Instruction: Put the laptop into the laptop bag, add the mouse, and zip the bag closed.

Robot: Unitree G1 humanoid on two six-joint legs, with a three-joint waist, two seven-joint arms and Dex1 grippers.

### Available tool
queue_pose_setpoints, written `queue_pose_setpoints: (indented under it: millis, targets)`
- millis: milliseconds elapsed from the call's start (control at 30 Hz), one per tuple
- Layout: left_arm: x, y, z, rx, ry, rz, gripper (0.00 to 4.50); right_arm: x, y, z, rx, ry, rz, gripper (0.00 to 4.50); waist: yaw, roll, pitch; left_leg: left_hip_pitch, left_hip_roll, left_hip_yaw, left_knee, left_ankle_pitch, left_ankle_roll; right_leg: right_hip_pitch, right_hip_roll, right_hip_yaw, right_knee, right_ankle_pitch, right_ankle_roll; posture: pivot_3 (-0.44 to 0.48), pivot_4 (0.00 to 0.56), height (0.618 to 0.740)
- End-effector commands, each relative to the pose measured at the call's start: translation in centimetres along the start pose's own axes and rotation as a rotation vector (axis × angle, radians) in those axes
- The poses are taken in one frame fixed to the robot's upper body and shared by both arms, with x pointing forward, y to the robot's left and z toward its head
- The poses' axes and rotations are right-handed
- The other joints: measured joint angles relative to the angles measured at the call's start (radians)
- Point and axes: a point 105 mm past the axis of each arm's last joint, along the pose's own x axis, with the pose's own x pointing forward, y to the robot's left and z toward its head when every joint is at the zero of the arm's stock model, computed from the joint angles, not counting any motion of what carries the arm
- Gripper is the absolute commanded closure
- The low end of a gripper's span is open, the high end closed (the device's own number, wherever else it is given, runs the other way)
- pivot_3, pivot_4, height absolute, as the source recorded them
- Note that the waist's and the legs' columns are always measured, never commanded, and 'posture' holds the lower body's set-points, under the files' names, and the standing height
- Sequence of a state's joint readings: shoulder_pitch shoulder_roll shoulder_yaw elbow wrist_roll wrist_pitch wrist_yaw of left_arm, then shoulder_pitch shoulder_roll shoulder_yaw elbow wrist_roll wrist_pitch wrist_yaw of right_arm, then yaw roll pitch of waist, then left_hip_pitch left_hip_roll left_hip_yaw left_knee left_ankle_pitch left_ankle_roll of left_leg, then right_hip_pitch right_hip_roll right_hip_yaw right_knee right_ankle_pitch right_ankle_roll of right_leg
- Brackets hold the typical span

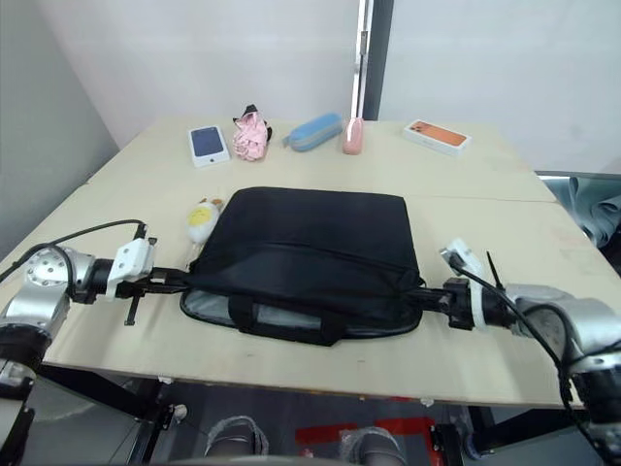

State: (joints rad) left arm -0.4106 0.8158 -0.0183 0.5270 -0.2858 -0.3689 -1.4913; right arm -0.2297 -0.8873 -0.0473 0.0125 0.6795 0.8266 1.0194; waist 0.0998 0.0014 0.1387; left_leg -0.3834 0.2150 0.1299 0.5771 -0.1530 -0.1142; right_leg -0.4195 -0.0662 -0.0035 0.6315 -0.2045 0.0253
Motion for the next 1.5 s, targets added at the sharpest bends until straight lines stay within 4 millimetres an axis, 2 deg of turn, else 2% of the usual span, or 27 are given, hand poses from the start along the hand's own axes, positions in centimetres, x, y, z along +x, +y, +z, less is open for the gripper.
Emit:
queue_pose_setpoints:
  millis: [33, 167, 333, 433, 600, 700, 800, 867, 967, 1100, 1133, 1233, 1300, 1367, 1467, 1500]
  targets:
    - [-0.7, 0.2, -0.2, 0.002, 0.018, 0.044, 4.5, -1.1, -1.8, 0.8, -0.054, -0.002, -0.087, 4.47, 0.001, 0.0, 0.0, 0.0, 0.0, 0.0, 0.0, 0.0, 0.0, 0.0, 0.0, 0.0, 0.0, 0.0, 0.0, 0.0, 0.15, 0.74]
    - [-0.1, 0.3, -0.6, -0.004, 0.002, 0.075, 4.5, -1.5, -1.2, 0.9, -0.056, 0.0, -0.036, 4.47, 0.002, 0.0, 0.0, 0.0, 0.0, 0.001, 0.002, 0.0, 0.0, 0.0, -0.001, 0.0, 0.002, 0.0, 0.0, 0.0, 0.15, 0.74]
    - [0.2, 0.3, -0.1, -0.024, -0.042, 0.074, 4.5, -1.8, -1.5, 0.3, -0.042, 0.013, -0.051, 4.47, 0.008, 0.0, 0.0, 0.0, 0.0, 0.001, 0.003, 0.0, 0.001, 0.001, -0.001, 0.0, 0.001, 0.0, 0.0, 0.0, 0.15, 0.74]
    - [-0.2, 0.4, -0.4, -0.018, -0.02, 0.072, 4.5, -1.8, 0.0, 0.0, -0.055, 0.023, 0.011, 4.47, 0.012, 0.0, 0.0, 0.0, 0.0, 0.001, 0.002, 0.0, 0.002, 0.001, -0.001, 0.0, 0.001, 0.0, 0.0, 0.0, 0.15, 0.74]
    - [-0.4, 1.1, 0.0, -0.01, -0.027, 0.074, 4.5, -1.9, 1.2, -0.8, -0.059, 0.037, 0.044, 4.47, 0.01, 0.0, 0.0, 0.0, 0.0, 0.002, 0.002, 0.0, 0.002, 0.001, -0.001, 0.0, 0.0, 0.0, 0.0, 0.0, 0.15, 0.74]
    - [-0.5, 1.0, 0.1, -0.028, -0.033, 0.054, 4.5, -1.7, 0.2, -1.3, -0.05, 0.039, -0.009, 4.47, 0.007, 0.0, 0.0, 0.0, 0.0, 0.002, 0.002, 0.0, 0.002, 0.001, -0.001, 0.0, 0.001, 0.0, 0.0, 0.0, 0.15, 0.74]
    - [-0.8, 0.3, 0.1, -0.08, -0.03, 0.004, 3.43, -1.8, -0.3, -1.3, -0.028, 0.026, -0.023, 4.5, 0.006, 0.0, 0.0, 0.0, 0.0, 0.002, 0.002, 0.0, 0.002, 0.001, -0.001, 0.001, 0.001, 0.0, 0.0, 0.0, 0.15, 0.74]
    - [-1.2, -0.2, 0.4, -0.127, -0.034, -0.033, 2.69, -2.1, 0.0, -1.2, -0.008, 0.016, 0.007, 3.68, 0.005, 0.0, 0.0, 0.0, 0.0, 0.002, 0.002, 0.0, 0.002, 0.0, -0.001, 0.001, 0.001, 0.0, 0.0, 0.0, 0.15, 0.74]
    - [-1.9, 0.0, 0.9, -0.163, -0.04, -0.031, 1.65, -2.6, 0.3, -0.9, 0.033, 0.01, 0.045, 2.73, 0.005, 0.0, 0.0, 0.0, 0.0, 0.002, 0.001, 0.0, 0.002, 0.0, -0.001, 0.0, 0.0, 0.0, 0.0, 0.0, 0.15, 0.74]
    - [-3.8, -0.2, 0.8, -0.18, 0.038, -0.046, 0.2, -3.9, 0.7, -0.7, 0.005, 0.023, 0.042, 1.3, 0.004, 0.0, 0.0, 0.0, 0.0, 0.002, 0.001, 0.0, 0.002, 0.0, -0.001, 0.0, 0.0, 0.0, 0.0, 0.0, 0.15, 0.74]
    - [-4.1, -0.2, 0.9, -0.183, 0.048, -0.05, 0.0, -4.2, 0.8, -0.6, -0.003, 0.021, 0.041, 0.98, 0.004, 0.0, 0.0, 0.0, 0.0, 0.002, 0.001, 0.0, 0.002, 0.0, -0.001, 0.0, 0.0, 0.0, 0.0, 0.0, 0.15, 0.74]
    - [-5.8, -0.2, 2.7, -0.26, 0.019, -0.037, 0.0, -6.4, 1.1, 0.8, -0.077, -0.006, -0.007, 0.03, 0.003, 0.0, 0.001, -0.001, 0.0, 0.003, -0.001, 0.0, 0.002, -0.001, -0.001, 0.001, -0.002, 0.0, 0.0, 0.0, 0.15, 0.74]
    - [-6.9, -0.4, 4.6, -0.359, -0.051, -0.036, 0.0, -7.9, 2.1, 2.0, -0.157, -0.027, -0.031, 0.03, 0.004, 0.0, 0.001, -0.001, 0.0, 0.003, -0.001, 0.0, 0.002, -0.002, -0.001, 0.001, -0.002, 0.0, 0.0, 0.0, 0.15, 0.74]
    - [-7.6, -1.0, 6.4, -0.448, -0.124, -0.057, 0.0, -8.4, 3.9, 2.5, -0.236, -0.019, -0.011, 0.03, 0.004, 0.0, 0.002, -0.001, 0.0, 0.004, -0.002, 0.0, 0.001, -0.003, -0.001, 0.002, -0.002, 0.0, 0.0, 0.0, 0.15, 0.74]
    - [-8.3, -1.6, 8.8, -0.529, -0.249, -0.076, 0.0, -7.5, 6.8, 1.6, -0.314, 0.052, 0.056, 0.03, 0.004, 0.0, 0.002, 0.001, 0.001, 0.004, -0.004, 0.0, 0.001, -0.002, 0.0, 0.002, -0.002, -0.002, 0.0, 0.0, 0.15, 0.74]
    - [-8.4, -1.8, 9.4, -0.546, -0.287, -0.076, 0.0, -7.0, 7.6, 1.4, -0.333, 0.064, 0.079, 0.26, 0.003, 0.0, 0.002, 0.001, 0.001, 0.004, -0.004, 0.0, 0.001, -0.002, 0.0, 0.002, -0.002, -0.002, 0.0, 0.0, 0.15, 0.74]
